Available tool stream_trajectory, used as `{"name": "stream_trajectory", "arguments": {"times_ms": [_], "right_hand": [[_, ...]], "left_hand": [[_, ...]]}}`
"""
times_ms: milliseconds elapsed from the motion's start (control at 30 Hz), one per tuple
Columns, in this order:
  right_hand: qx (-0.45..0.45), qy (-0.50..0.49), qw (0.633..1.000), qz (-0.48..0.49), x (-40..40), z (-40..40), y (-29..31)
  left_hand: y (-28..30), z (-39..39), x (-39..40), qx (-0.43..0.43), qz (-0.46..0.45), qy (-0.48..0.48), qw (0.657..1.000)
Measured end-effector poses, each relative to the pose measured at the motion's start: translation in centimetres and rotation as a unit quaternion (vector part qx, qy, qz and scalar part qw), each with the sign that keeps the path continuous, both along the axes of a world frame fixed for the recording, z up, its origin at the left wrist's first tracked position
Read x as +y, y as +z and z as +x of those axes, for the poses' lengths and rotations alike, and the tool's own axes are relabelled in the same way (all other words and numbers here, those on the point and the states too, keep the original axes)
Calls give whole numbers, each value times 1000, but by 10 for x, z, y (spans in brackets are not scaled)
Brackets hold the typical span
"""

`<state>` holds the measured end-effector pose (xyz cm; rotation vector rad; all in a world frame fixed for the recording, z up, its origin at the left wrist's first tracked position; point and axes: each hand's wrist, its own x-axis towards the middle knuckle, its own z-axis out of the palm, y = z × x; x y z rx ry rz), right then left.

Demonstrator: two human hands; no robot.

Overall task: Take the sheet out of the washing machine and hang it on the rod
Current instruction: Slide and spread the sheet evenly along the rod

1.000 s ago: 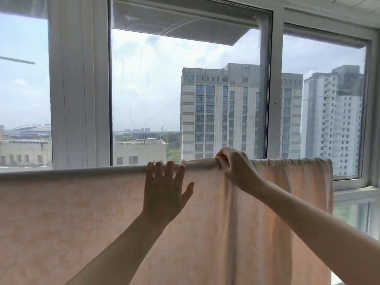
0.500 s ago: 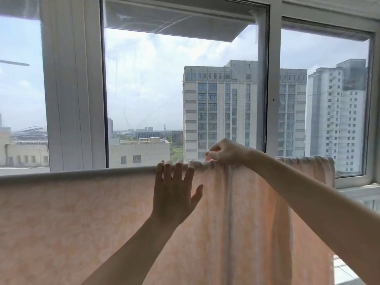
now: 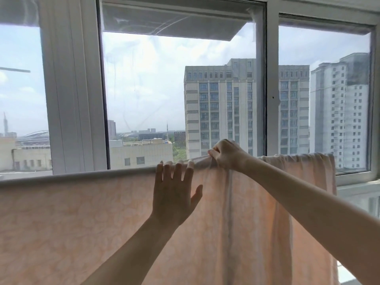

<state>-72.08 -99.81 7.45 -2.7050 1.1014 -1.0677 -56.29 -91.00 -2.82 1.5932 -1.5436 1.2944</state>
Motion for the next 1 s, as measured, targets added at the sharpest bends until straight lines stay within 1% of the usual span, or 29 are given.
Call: {"name": "stream_trajectory", "arguments": {"times_ms": [133, 267, 400, 467, 567, 633, 733, 800, 900, 1000], "right_hand": [[7, 2, 1000, -27, -4, -5, -1], [14, 9, 999, -45, -4, -6, -1], [-48, 41, 998, -11, -9, -22, -2], [-55, 65, 996, 26, -13, -39, -3], [-50, 138, 985, 93, -16, -62, -5], [-65, 153, 983, 76, -19, -65, -8], [-67, 127, 990, -1, -23, -54, -12], [-78, 108, 991, -34, -23, -47, -17], [-148, 74, 986, -35, -25, -51, -19], [-205, 32, 978, -29, -36, -73, -17]], "left_hand": [[2, -14, -9, -26, -1, -16, 1000], [4, -34, -20, -18, -7, -12, 1000], [4, -34, -26, -26, -24, 0, 999], [3, -29, -27, -27, -26, 13, 999], [3, -26, -29, -29, -37, 15, 999], [4, -28, -31, -28, -41, 16, 999], [4, -30, -32, -15, -35, 28, 999], [5, -31, -32, -8, -33, 32, 999], [5, -29, -28, -3, -33, 33, 999], [5, -28, -25, -4, -25, 46, 999]]}}
